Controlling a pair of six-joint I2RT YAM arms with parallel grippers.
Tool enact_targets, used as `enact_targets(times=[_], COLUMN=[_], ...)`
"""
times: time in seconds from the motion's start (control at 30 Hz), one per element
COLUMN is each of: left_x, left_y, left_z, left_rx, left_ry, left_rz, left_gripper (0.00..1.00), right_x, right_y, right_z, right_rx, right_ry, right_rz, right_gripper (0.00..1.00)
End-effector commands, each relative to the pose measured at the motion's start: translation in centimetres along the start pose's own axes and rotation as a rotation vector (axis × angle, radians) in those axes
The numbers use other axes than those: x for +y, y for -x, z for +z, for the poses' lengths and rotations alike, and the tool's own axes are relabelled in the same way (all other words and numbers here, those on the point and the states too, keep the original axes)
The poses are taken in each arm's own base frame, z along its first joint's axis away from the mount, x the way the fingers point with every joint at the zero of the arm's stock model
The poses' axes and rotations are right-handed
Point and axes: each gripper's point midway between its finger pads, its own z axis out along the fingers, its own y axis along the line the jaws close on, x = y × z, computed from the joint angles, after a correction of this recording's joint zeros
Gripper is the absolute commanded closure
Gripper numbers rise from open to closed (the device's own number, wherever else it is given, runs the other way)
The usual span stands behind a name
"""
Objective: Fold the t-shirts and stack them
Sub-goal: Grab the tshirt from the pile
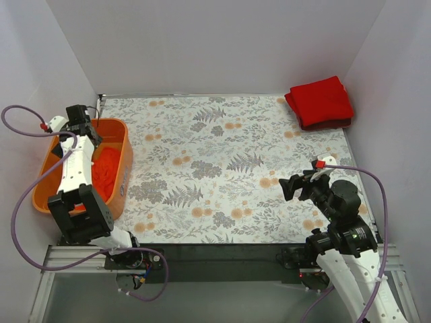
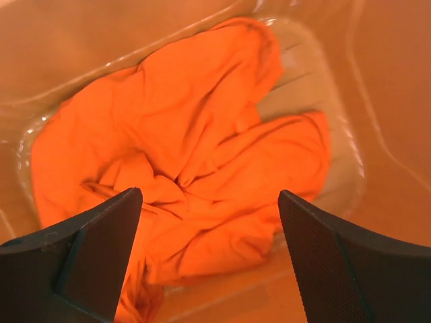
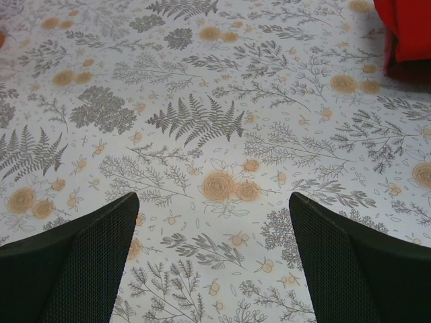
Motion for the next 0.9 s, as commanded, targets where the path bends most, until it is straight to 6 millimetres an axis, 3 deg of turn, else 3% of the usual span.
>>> enact_targets(times=[0.0, 0.23, 0.37, 0.67, 0.73, 0.83, 0.87], left_x=[0.3, 0.4, 1.5, 2.6, 2.9, 3.2, 3.2], left_y=[0.5, -1.9, -4.1, -8.4, -9.5, -10.2, -10.1], left_z=[1.8, 6.2, 8.4, 10.9, 11.4, 11.6, 11.5], left_rx=[-0.017, 0.005, 0.04, 0.138, 0.161, 0.177, 0.173], left_ry=[-0.006, 0.015, 0.086, 0.147, 0.163, 0.176, 0.174], left_rz=[-0.116, -0.193, -0.185, -0.158, -0.146, -0.146, -0.148], left_gripper=[0.18, 0.18, 0.18, 0.21, 0.26, 0.44, 0.61], right_x=[0.6, 1.3, 1.4, 1.3, 1.3, 1.2, 1.1], right_y=[0.7, 0.5, 0.1, -0.4, -0.5, -0.5, -0.5], right_z=[0.4, 0.5, 0.6, 0.9, 1.0, 1.0, 1.0], right_rx=[-0.03, -0.018, -0.011, 0.012, 0.016, 0.018, 0.017], right_ry=[0.032, 0.071, 0.075, 0.075, 0.073, 0.068, 0.065], right_rz=[0.003, 0.002, 0.012, 0.017, 0.017, 0.019, 0.018], right_gripper=[0.01, 0.02, 0.02, 0.02, 0.02, 0.02, 0.02])
